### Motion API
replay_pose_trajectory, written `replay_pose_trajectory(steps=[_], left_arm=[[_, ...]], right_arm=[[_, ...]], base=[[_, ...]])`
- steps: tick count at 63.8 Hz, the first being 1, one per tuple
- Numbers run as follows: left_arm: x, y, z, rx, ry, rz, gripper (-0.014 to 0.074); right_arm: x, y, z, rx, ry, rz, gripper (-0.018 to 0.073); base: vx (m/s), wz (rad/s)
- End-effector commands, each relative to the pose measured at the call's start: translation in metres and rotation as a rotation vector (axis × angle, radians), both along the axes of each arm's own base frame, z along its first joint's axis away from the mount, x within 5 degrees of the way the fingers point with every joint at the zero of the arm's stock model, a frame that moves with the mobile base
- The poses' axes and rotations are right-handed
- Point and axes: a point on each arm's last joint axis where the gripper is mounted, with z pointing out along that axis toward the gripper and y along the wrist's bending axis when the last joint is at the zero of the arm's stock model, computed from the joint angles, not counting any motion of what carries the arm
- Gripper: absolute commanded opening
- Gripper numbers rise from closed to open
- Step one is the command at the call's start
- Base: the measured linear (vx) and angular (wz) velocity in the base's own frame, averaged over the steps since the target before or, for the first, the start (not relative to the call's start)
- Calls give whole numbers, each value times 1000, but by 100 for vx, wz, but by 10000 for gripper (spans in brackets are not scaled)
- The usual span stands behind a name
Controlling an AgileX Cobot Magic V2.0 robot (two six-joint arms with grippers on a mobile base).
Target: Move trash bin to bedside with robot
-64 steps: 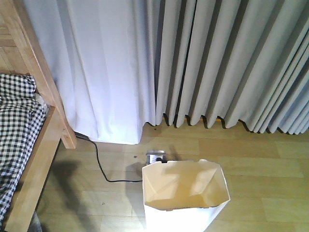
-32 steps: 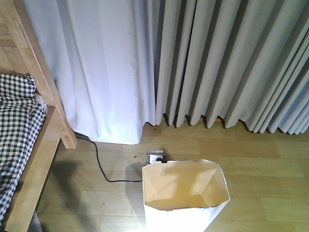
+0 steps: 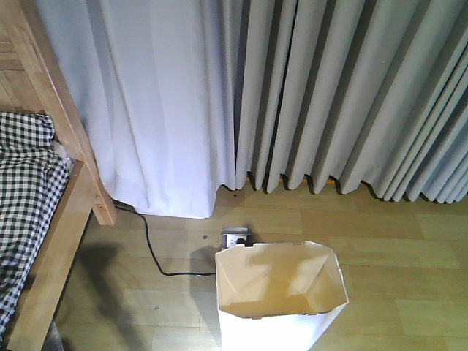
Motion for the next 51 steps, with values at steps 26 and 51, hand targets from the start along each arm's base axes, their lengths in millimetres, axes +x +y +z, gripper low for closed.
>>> replay_pose_trajectory(steps=[26,51], left_arm=[[-2,0,15,-1,-102,-2,-6],[-1,0,15,-1,-101,-2,-6]], right_arm=[[3,-10,-37,-87,-80,-112,-9],[-8,-11,-87,-1,-123,-123,-9]], base=[[0,0],[0,0]])
